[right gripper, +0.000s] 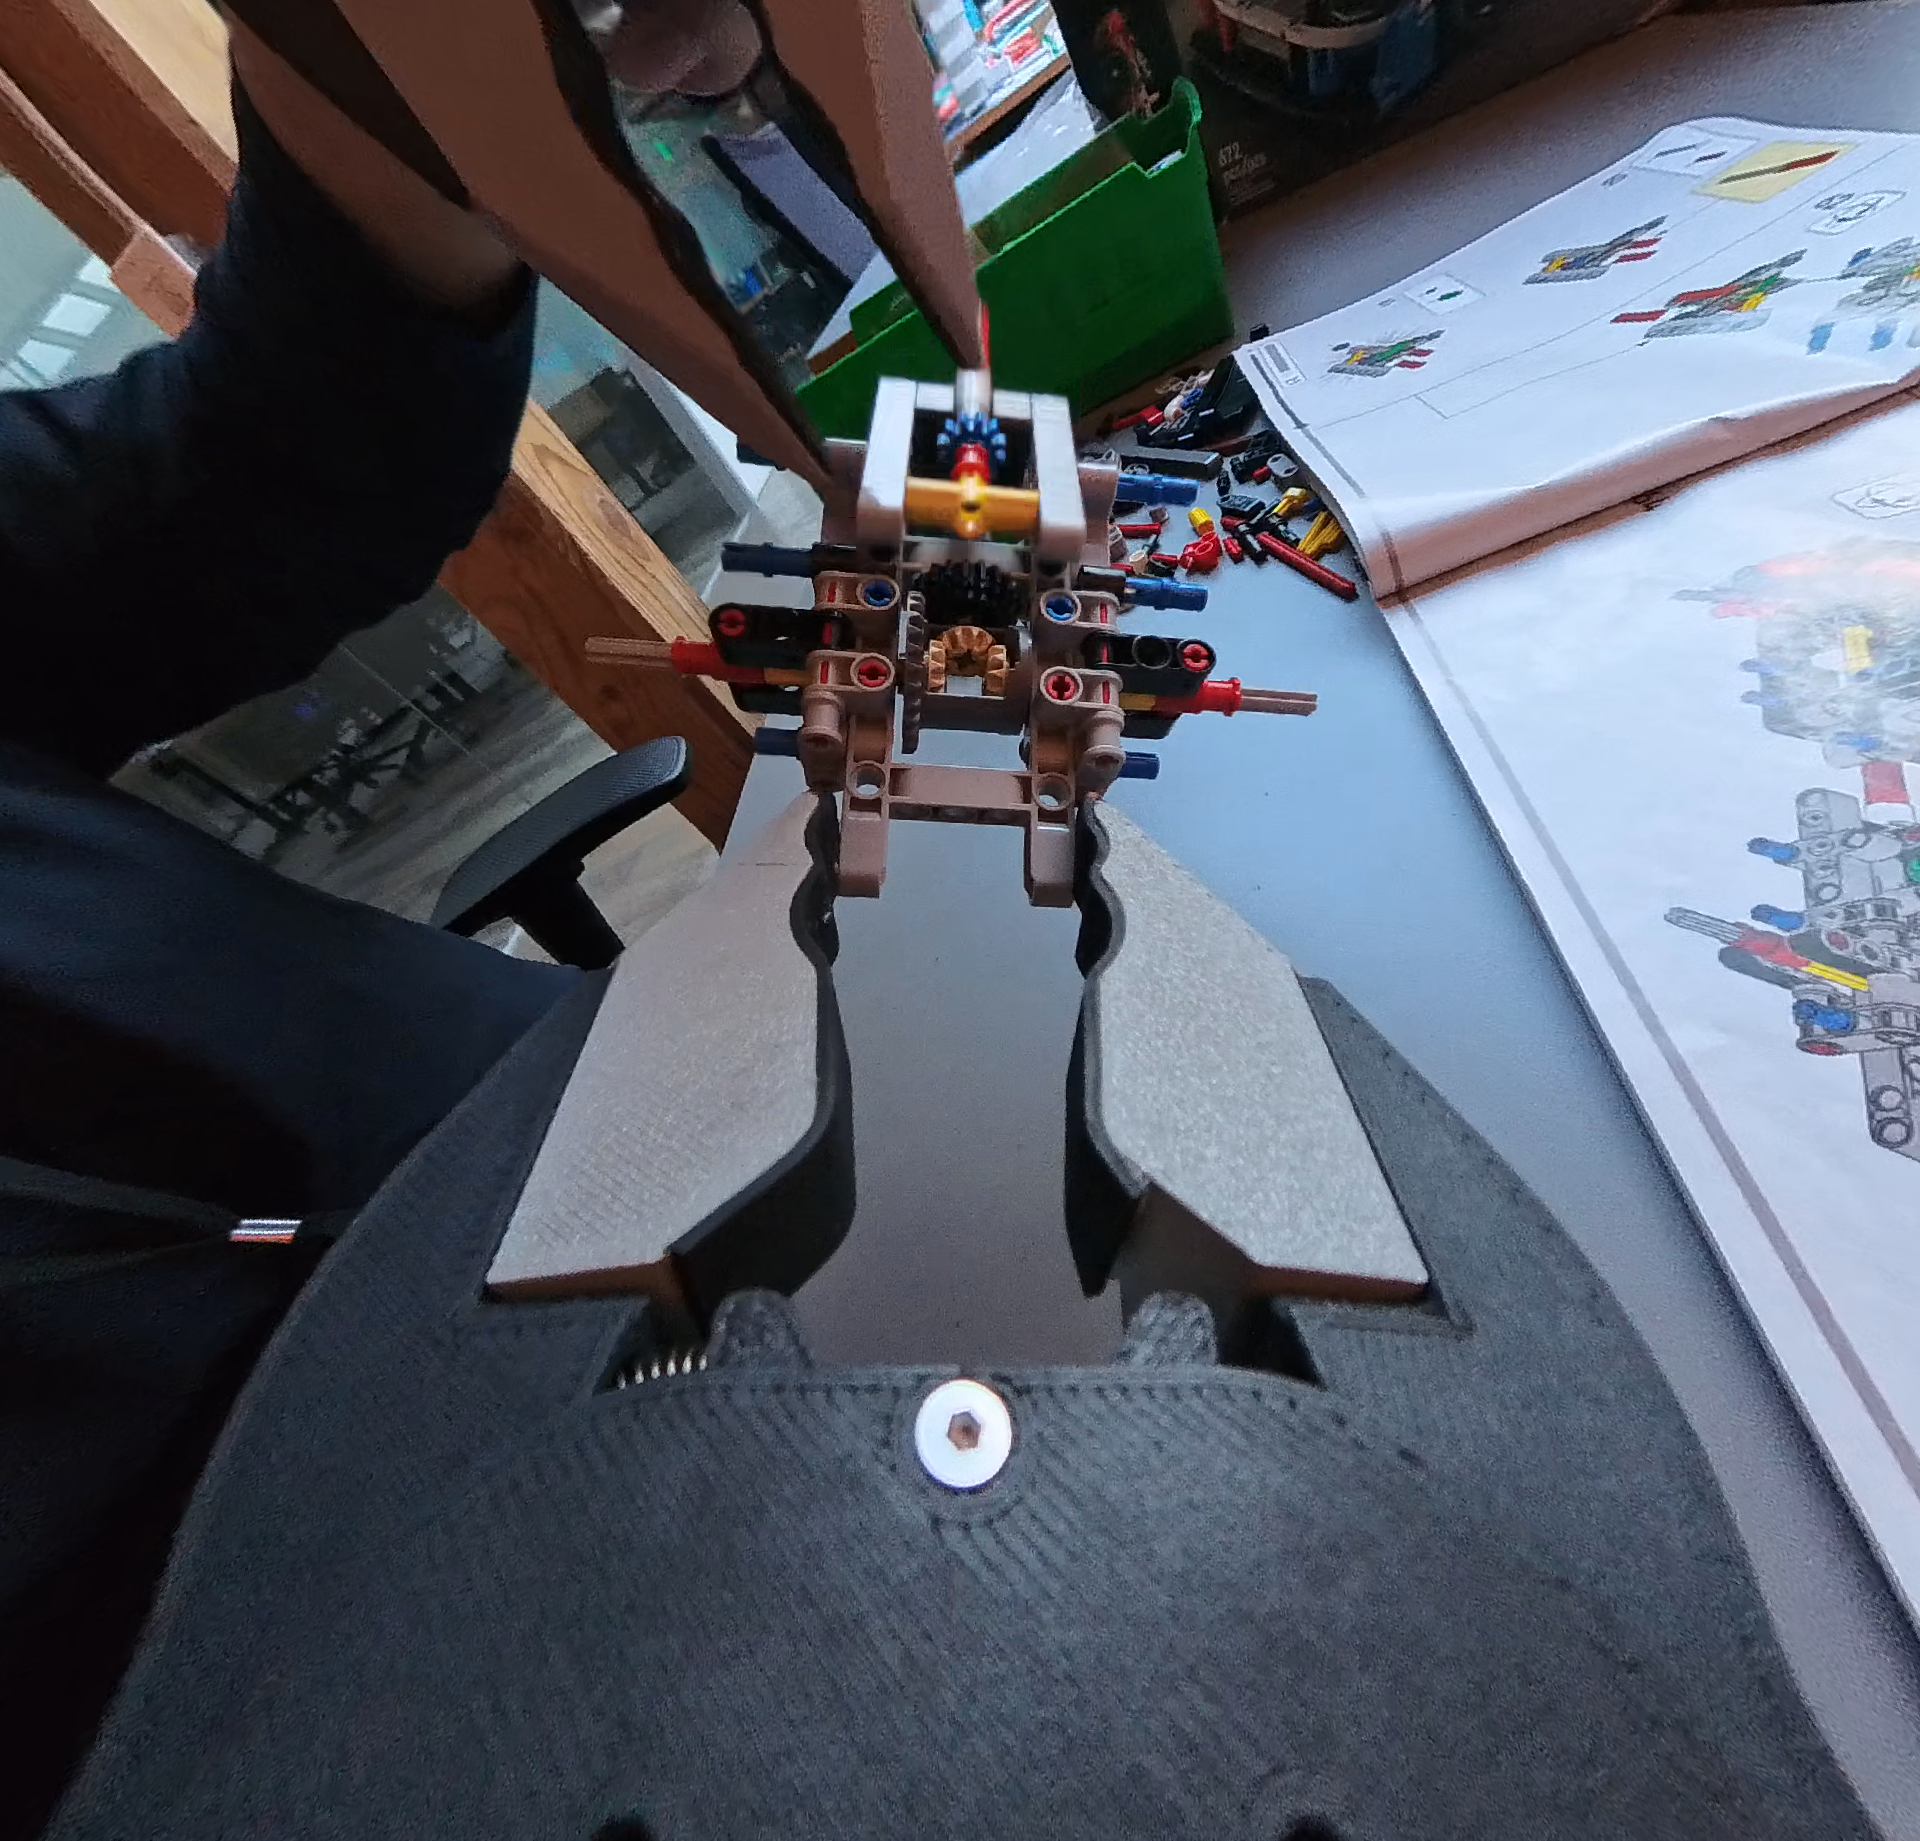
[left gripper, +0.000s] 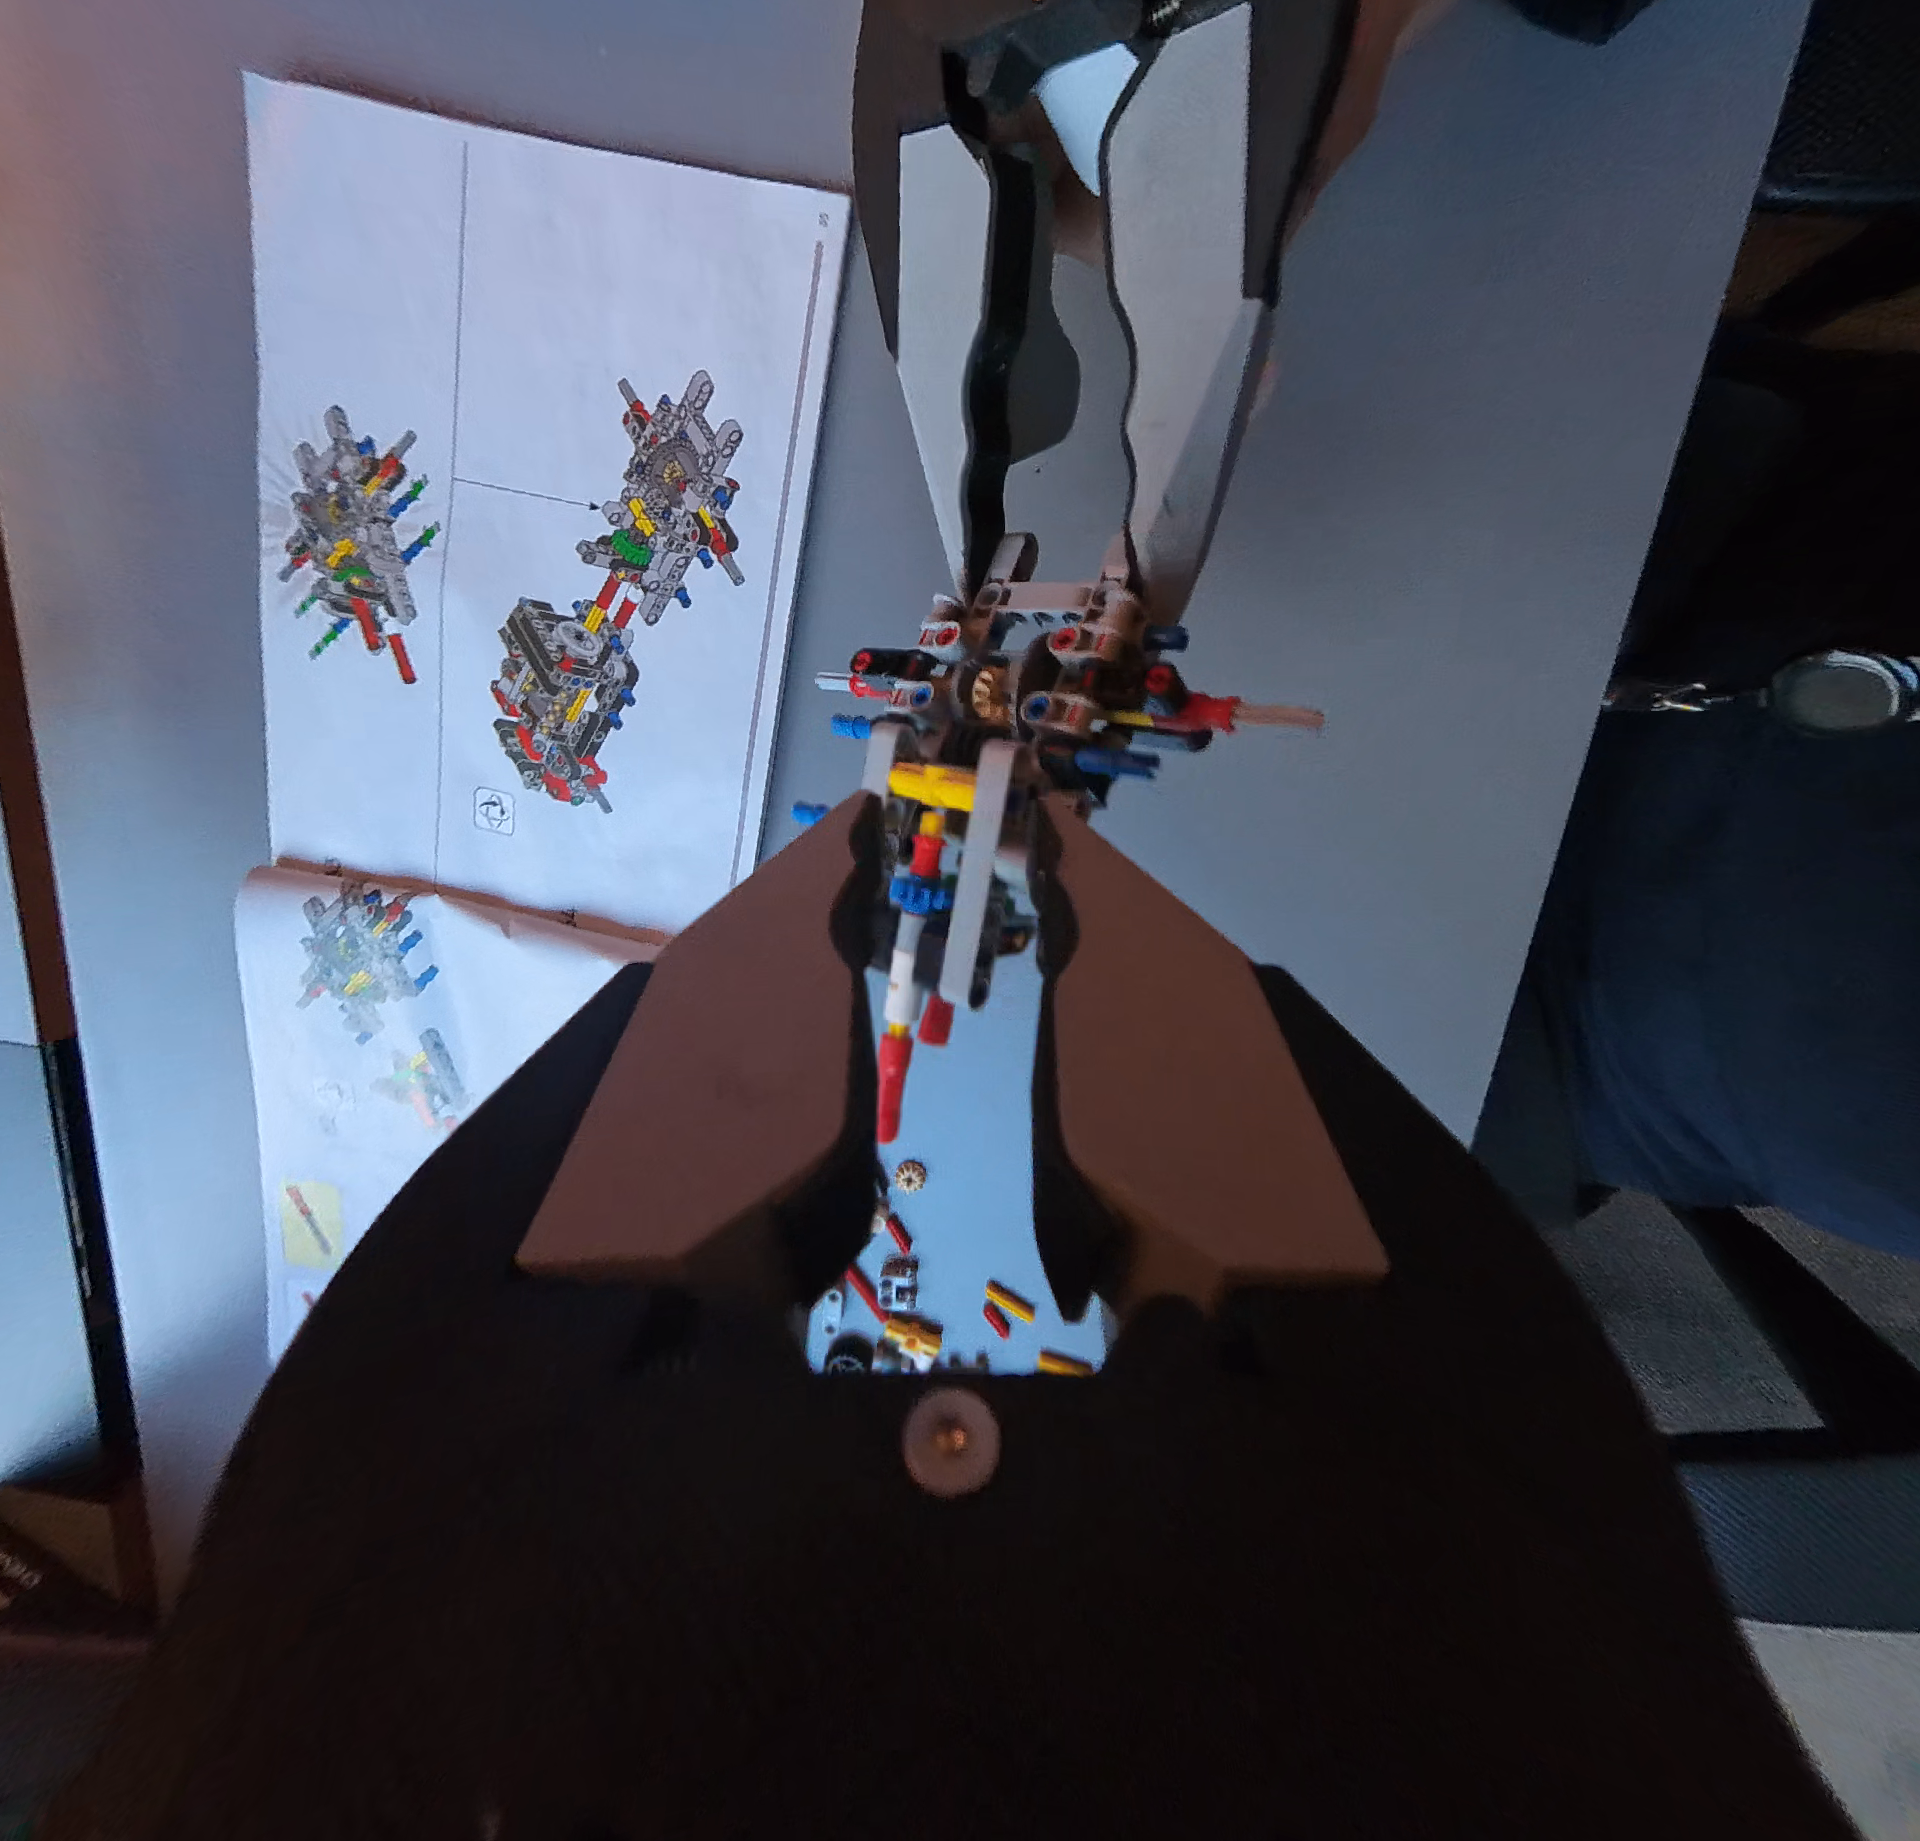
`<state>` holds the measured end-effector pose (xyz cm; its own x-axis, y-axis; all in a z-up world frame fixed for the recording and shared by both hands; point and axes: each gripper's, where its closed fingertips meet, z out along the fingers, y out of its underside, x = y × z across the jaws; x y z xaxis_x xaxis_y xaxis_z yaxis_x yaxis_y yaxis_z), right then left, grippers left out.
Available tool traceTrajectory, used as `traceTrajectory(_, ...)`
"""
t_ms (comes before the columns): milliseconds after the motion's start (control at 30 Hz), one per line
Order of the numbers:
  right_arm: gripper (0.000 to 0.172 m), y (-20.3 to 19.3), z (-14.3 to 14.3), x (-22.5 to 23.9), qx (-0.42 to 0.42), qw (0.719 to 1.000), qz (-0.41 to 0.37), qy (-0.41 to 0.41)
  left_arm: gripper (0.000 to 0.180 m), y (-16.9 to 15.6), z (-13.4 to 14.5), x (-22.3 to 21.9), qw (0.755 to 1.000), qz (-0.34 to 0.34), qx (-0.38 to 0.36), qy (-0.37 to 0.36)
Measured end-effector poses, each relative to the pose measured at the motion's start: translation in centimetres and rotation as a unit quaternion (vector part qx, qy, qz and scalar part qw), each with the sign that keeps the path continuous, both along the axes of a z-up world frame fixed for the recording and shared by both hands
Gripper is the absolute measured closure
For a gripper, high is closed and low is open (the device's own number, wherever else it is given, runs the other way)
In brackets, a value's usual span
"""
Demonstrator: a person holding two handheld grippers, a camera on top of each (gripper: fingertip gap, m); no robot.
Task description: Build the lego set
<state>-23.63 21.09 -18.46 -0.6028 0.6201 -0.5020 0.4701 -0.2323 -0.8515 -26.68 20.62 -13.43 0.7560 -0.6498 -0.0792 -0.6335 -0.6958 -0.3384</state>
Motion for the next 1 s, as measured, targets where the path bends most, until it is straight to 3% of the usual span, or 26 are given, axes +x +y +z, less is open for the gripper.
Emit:
traceTrajectory(167, 0.13, 0.5, -0.4, 0.1, -0.014, 1.0, 0.01, -0.012, 0.142, -1.9, 2.3, -0.8, 0.998, -0.022, 0.056, 0.034)
traceTrajectory(367, 0.129, 0.3, -2.3, -0.3, -0.004, 0.999, 0.022, -0.05, 0.131, -2.7, -3.1, -1.0, 0.992, -0.053, 0.075, 0.091)
traceTrajectory(467, 0.129, 0.3, -2.4, -0.3, -0.006, 0.998, 0.024, -0.055, 0.132, -2.0, -4.2, -0.8, 0.983, -0.075, 0.105, 0.13)
traceTrajectory(633, 0.13, 0.4, -2.2, -0.4, -0.033, 0.997, 0.032, -0.063, 0.158, -0.9, -4.3, -0.8, 0.964, -0.134, 0.133, 0.185)
traceTrajectory(1000, 0.129, 0.3, -2.7, -0.2, -0.095, 0.986, 0.056, -0.125, 0.16, -0.3, -5.8, -0.7, 0.953, -0.185, 0.099, 0.219)
